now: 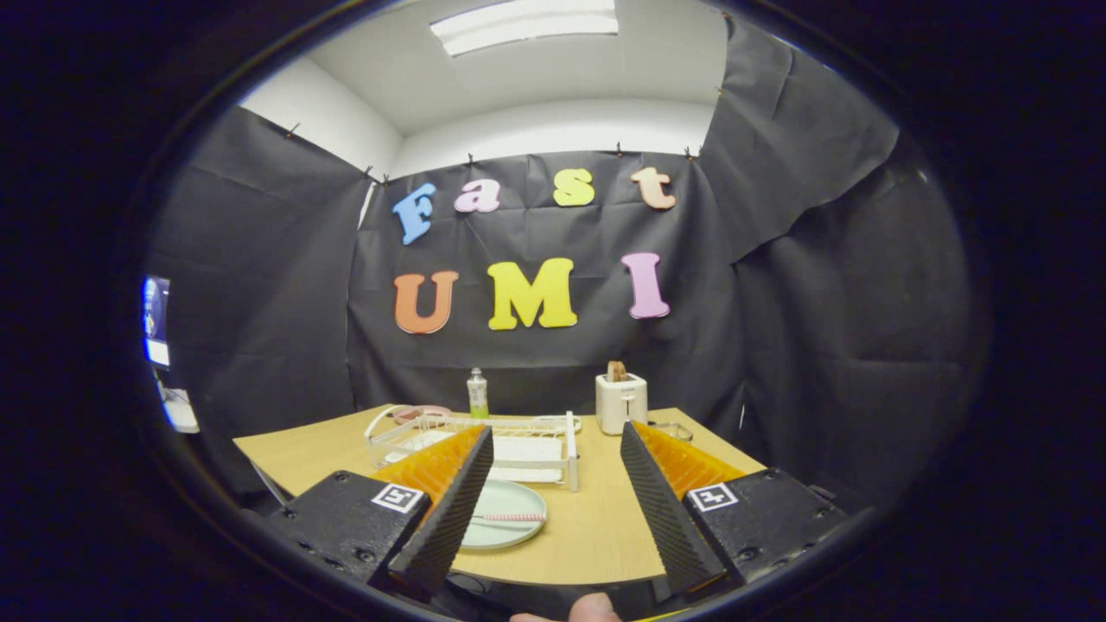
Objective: Take the plate from the dish rack, then take the spoon from the basket and place it into the plate.
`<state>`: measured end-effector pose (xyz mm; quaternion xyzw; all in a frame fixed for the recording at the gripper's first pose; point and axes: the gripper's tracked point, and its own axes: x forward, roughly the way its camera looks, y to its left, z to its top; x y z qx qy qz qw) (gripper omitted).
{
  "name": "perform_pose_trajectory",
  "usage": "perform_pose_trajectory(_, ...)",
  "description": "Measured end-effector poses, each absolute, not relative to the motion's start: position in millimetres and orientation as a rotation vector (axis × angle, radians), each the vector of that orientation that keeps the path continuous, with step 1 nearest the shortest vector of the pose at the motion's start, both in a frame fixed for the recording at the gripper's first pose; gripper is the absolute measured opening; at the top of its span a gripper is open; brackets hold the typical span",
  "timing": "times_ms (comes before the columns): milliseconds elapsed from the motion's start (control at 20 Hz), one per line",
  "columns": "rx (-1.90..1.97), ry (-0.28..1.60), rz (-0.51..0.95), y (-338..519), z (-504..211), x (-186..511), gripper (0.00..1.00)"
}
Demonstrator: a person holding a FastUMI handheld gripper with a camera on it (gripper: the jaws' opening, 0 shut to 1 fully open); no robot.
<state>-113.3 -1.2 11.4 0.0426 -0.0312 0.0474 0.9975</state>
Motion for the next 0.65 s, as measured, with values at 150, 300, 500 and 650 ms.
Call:
perform_pose_trajectory(150,0.093,-0.065,0.097,-3,11,-118,0.96)
perform_pose_trajectory(300,0.088,-0.034,0.117,1,2,-119,0.96)
perform_pose_trajectory(500,0.083,-0.021,0.119,0,1,-116,0.96)
perform_pose_trajectory(650,0.09,-0.005,0.12,4,-3,-118,0.96)
